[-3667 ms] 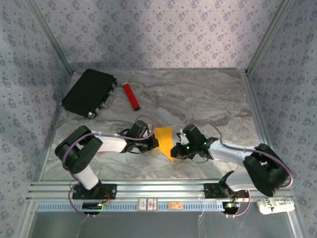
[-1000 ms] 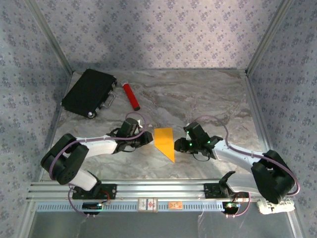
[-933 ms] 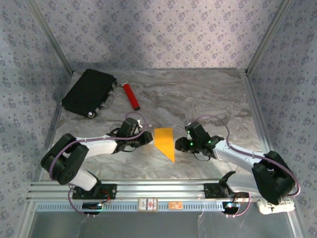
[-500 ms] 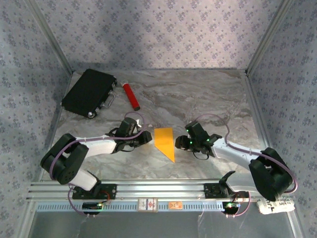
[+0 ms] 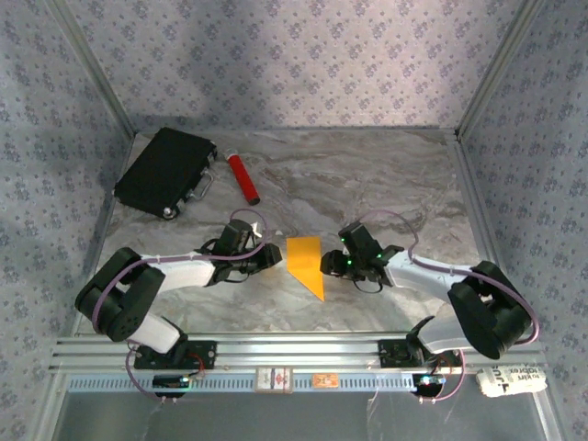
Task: Fold a paper plane with a square sheet of paper (pick it up from the middle)
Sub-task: Fourth fold the wing at the center of the table.
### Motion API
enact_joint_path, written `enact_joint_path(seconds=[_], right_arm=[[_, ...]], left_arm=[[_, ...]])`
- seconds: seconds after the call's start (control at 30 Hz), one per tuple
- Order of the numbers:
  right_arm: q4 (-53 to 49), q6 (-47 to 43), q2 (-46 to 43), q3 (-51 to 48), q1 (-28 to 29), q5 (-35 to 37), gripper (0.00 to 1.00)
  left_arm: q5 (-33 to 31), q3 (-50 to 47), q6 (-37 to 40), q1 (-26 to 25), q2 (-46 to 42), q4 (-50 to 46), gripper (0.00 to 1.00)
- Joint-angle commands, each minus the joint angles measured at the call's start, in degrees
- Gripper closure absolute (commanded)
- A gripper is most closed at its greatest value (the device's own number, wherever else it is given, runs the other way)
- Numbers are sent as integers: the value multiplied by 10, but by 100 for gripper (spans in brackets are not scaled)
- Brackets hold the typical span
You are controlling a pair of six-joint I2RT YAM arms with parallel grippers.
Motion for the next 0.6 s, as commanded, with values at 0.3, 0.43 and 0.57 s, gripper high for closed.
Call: enact_joint_path(seconds=[0.3,0.43,0.57], right_arm=[[39,-11,46,30,2,-64,56],[43,-15,57,37,3,-76,58],[44,-19,58,38,5,-83,62]], left_arm=[[13,-1,-7,2,5,5,64],[15,2,-9,3,9,4,64],[16,2,-10,3,10,4,64]])
